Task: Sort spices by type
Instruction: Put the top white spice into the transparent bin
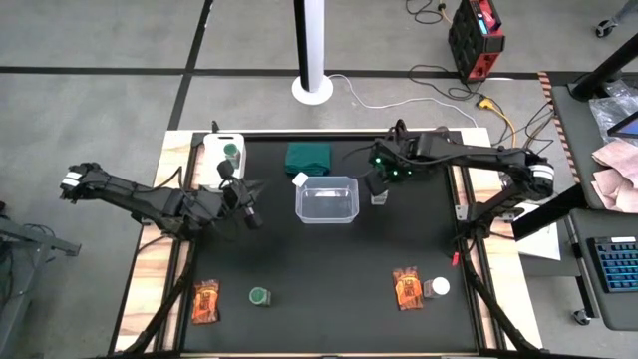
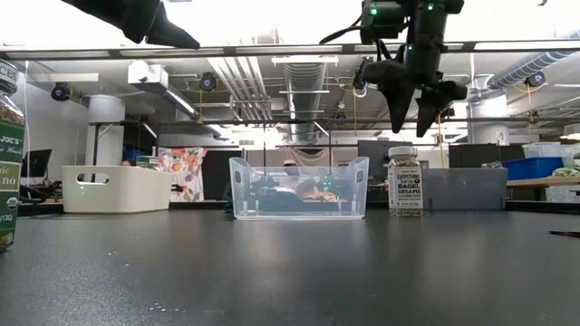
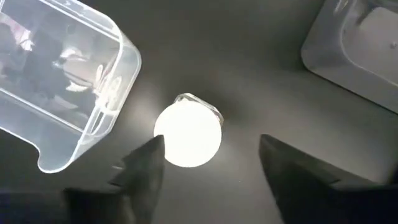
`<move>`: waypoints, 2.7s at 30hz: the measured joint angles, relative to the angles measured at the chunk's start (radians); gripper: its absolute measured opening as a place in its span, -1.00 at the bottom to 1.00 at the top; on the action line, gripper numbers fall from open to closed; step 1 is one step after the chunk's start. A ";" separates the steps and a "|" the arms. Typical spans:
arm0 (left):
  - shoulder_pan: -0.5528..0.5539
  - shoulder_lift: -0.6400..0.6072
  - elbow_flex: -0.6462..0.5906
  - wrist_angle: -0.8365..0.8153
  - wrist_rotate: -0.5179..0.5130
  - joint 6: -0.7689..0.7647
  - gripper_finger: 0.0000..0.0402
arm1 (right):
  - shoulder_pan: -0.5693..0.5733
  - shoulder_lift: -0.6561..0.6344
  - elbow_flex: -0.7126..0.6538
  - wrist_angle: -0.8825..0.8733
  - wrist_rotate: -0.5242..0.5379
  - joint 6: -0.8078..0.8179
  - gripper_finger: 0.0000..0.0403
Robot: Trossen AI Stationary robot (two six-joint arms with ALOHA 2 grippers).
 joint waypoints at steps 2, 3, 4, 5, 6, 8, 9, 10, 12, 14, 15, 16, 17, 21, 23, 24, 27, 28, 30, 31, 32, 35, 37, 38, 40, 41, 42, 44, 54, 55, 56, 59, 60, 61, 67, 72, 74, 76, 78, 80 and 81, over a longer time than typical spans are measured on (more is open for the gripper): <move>0.008 0.003 0.000 0.002 0.000 0.001 -1.00 | 0.000 0.006 0.000 0.010 -0.015 0.000 0.45; 0.011 0.006 0.000 0.002 0.000 0.003 -1.00 | 0.001 0.008 0.000 0.016 -0.021 0.001 0.51; 0.015 0.009 0.000 0.003 0.000 0.004 -1.00 | 0.001 0.012 0.000 0.019 -0.024 0.002 0.57; 0.019 0.013 0.000 0.006 0.000 0.004 -1.00 | 0.001 0.018 0.000 0.019 -0.024 0.002 0.62; 0.023 0.016 0.000 0.007 0.000 0.004 -1.00 | 0.001 0.024 0.000 0.018 -0.024 0.002 0.66; 0.030 0.021 0.000 0.007 0.000 0.004 -1.00 | 0.001 0.038 0.000 0.019 -0.024 0.002 0.71; 0.034 0.024 0.000 0.007 0.000 0.004 -1.00 | 0.001 0.045 -0.001 0.019 -0.024 0.002 0.73; 0.037 0.027 0.000 0.007 0.000 0.004 -1.00 | 0.001 0.054 -0.001 0.019 -0.024 0.002 0.73; 0.041 0.033 0.000 0.007 0.000 0.004 -1.00 | 0.000 0.074 -0.001 0.019 -0.025 0.002 0.72; 0.043 0.039 0.000 0.007 0.000 0.004 -1.00 | -0.001 0.093 -0.001 0.019 -0.026 0.001 0.71; 0.043 0.042 0.000 0.007 0.000 0.004 -1.00 | -0.002 0.102 -0.001 0.019 -0.031 0.000 0.69; 0.043 0.044 0.000 0.006 0.000 0.004 -1.00 | -0.005 0.111 -0.001 0.019 -0.045 -0.001 0.68; 0.043 0.045 0.000 0.006 0.000 0.006 -1.00 | -0.006 0.122 -0.001 0.019 -0.050 -0.002 0.67; 0.043 0.046 0.000 0.006 0.000 0.008 -1.00 | -0.014 0.156 -0.002 0.019 -0.052 -0.015 0.64; 0.043 0.046 0.000 0.006 0.000 0.007 -1.00 | -0.017 0.166 -0.002 0.020 -0.053 -0.023 0.62; 0.043 0.046 0.000 0.006 0.000 0.007 -1.00 | -0.017 0.170 -0.002 0.019 -0.052 -0.025 0.61; 0.043 0.046 0.000 0.006 0.000 0.007 -1.00 | -0.023 0.172 -0.003 0.019 -0.052 -0.027 0.58; 0.043 0.047 0.000 0.006 0.000 0.007 -1.00 | -0.026 0.172 -0.003 0.019 -0.052 -0.025 0.57; 0.043 0.047 0.000 0.007 0.000 0.007 -1.00 | -0.032 0.168 -0.003 0.019 -0.052 -0.023 0.54; 0.043 0.047 0.000 0.007 0.000 0.007 -1.00 | -0.033 0.168 -0.003 0.018 -0.052 -0.020 0.52; 0.043 0.047 0.000 0.007 0.000 0.007 -1.00 | -0.034 0.168 -0.003 0.018 -0.052 -0.017 0.49; 0.043 0.047 0.000 0.008 0.000 0.007 -1.00 | -0.037 0.172 -0.003 0.019 -0.052 -0.016 0.39; 0.043 0.047 0.000 0.008 0.000 0.007 -1.00 | -0.037 0.183 -0.003 0.019 -0.052 -0.015 0.30; 0.043 0.047 0.000 0.009 0.001 0.007 -1.00 | -0.038 0.188 -0.003 0.017 -0.052 -0.009 0.24; 0.043 0.047 0.000 0.015 0.002 0.007 -1.00 | -0.038 0.195 -0.003 0.013 -0.053 -0.001 0.11; 0.043 0.047 0.000 0.015 0.002 0.007 -1.00 | -0.038 0.196 -0.002 0.014 -0.055 0.000 0.04; 0.043 0.047 0.000 0.015 0.002 0.007 -1.00 | -0.039 0.198 -0.001 0.014 -0.055 -0.001 -0.01; 0.043 0.047 0.000 0.015 0.003 0.007 -1.00 | -0.039 0.197 -0.001 0.013 -0.053 0.001 -0.01; 0.043 0.047 0.000 0.016 0.003 0.007 -1.00 | -0.036 0.133 0.119 -0.165 -0.038 -0.046 -0.01; 0.043 0.047 0.000 0.017 0.003 0.007 -1.00 | -0.032 0.131 0.140 -0.175 -0.038 -0.054 -0.01; 0.043 0.047 0.000 0.022 0.003 0.007 -1.00 | -0.027 0.127 0.163 -0.168 -0.038 -0.051 -0.01; 0.043 0.047 0.000 0.040 0.003 0.010 -1.00 | -0.012 0.119 0.232 -0.142 -0.039 -0.030 -0.01; 0.043 0.047 0.000 0.043 0.003 0.011 -1.00 | -0.003 0.121 0.252 -0.131 -0.039 -0.028 -0.01; 0.043 0.047 0.000 0.044 0.003 0.013 -1.00 | 0.004 0.123 0.270 -0.111 -0.039 -0.027 -0.01; 0.043 0.047 0.000 0.048 0.003 0.014 -1.00 | 0.050 0.125 0.333 -0.032 -0.045 -0.005 -0.01; 0.044 0.046 0.000 0.080 0.002 0.028 -1.00 | 0.085 0.162 0.358 0.059 -0.077 0.017 -0.01; 0.044 0.047 0.000 0.086 0.002 0.030 -1.00 | 0.094 0.195 0.375 0.087 -0.101 0.018 -0.01; 0.044 0.047 0.000 0.086 0.002 0.030 -1.00 | 0.095 0.235 0.405 0.089 -0.117 0.018 -0.01; 0.044 0.047 0.000 0.086 0.001 0.030 -1.00 | 0.096 0.272 0.433 0.078 -0.121 0.018 -0.01; 0.044 0.047 -0.001 0.087 0.001 0.030 -1.00 | 0.095 0.312 0.467 0.072 -0.123 0.018 -0.01; 0.044 0.047 -0.003 0.087 0.000 0.030 -1.00 | 0.095 0.330 0.487 0.072 -0.125 0.018 -0.01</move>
